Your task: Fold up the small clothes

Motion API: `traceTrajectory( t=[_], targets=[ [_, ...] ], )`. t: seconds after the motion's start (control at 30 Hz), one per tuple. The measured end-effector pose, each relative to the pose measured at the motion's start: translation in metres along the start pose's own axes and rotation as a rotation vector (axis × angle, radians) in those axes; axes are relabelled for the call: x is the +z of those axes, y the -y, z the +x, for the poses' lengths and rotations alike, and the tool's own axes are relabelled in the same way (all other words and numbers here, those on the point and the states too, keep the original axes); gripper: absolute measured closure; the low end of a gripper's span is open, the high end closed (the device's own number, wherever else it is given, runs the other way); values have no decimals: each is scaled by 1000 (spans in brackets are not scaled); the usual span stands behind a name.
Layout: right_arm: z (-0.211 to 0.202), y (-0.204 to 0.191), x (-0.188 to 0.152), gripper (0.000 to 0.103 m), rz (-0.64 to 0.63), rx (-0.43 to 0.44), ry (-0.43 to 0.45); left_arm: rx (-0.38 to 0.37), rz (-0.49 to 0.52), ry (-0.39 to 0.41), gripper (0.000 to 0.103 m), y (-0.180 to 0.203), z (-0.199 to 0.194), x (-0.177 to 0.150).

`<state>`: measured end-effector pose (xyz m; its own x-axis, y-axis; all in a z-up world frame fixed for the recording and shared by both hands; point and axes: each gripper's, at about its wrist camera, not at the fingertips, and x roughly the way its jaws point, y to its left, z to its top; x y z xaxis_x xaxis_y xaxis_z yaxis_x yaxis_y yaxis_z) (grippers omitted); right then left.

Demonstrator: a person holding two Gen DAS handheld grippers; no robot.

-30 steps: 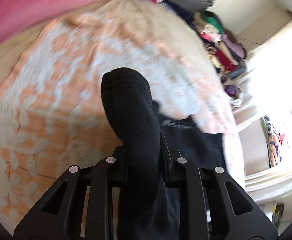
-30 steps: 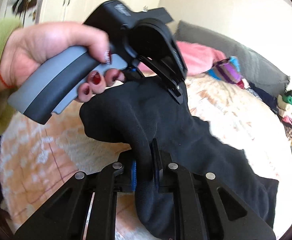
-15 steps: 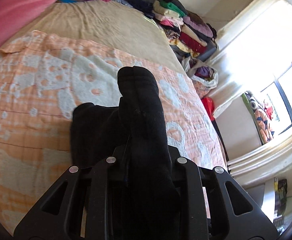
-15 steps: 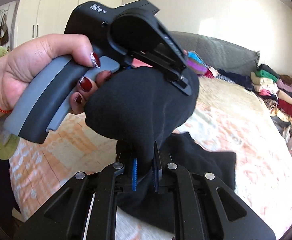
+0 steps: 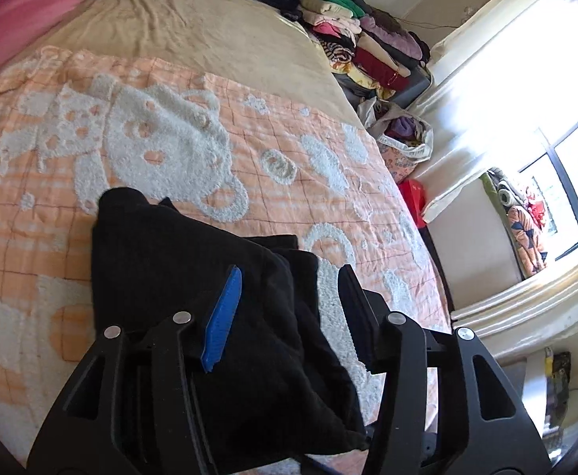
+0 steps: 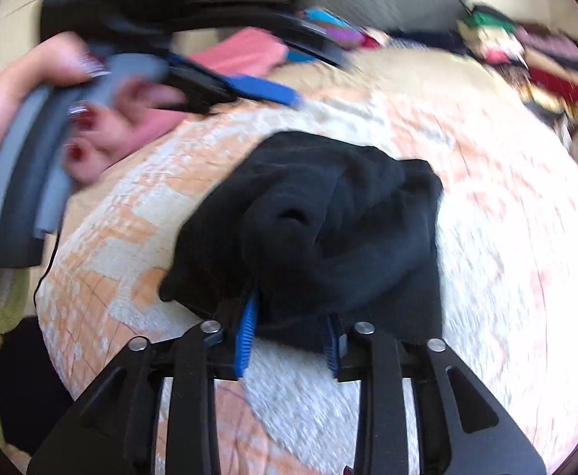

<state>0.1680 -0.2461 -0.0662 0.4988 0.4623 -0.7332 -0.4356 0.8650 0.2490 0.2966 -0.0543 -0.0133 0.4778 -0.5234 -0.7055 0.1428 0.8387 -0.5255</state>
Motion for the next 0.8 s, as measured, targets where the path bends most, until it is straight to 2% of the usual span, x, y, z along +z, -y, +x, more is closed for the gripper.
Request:
traceTrajectory(
  t=[0.07, 0.23, 0.3, 0.4, 0.5, 0.63, 0.7, 0.8],
  targets=[
    [-9, 8, -2, 58, 50, 6, 16, 38, 26, 25, 61, -3, -11, -4],
    [-37, 27, 2, 52, 148, 20, 112, 160, 95, 61, 61, -17, -26, -22],
    [-51, 36, 6, 52, 188, 35, 174, 207, 116, 53, 61, -23, -24, -35],
    [-61, 52, 13, 48, 221, 50, 213, 252, 145, 14, 61, -31, -12, -59],
    [-51, 70, 29, 45, 218, 25, 176, 284, 186, -35, 60, -30, 6, -83],
    [-13, 91, 51, 45, 267, 74, 83, 365, 292, -28, 59, -14, 19, -104],
    [7, 100, 59, 45, 299, 88, 43, 373, 302, -26, 59, -12, 19, -105],
    [33, 102, 71, 39, 278, 26, -5, 360, 285, -25, 59, -15, 17, -103]
  ],
)
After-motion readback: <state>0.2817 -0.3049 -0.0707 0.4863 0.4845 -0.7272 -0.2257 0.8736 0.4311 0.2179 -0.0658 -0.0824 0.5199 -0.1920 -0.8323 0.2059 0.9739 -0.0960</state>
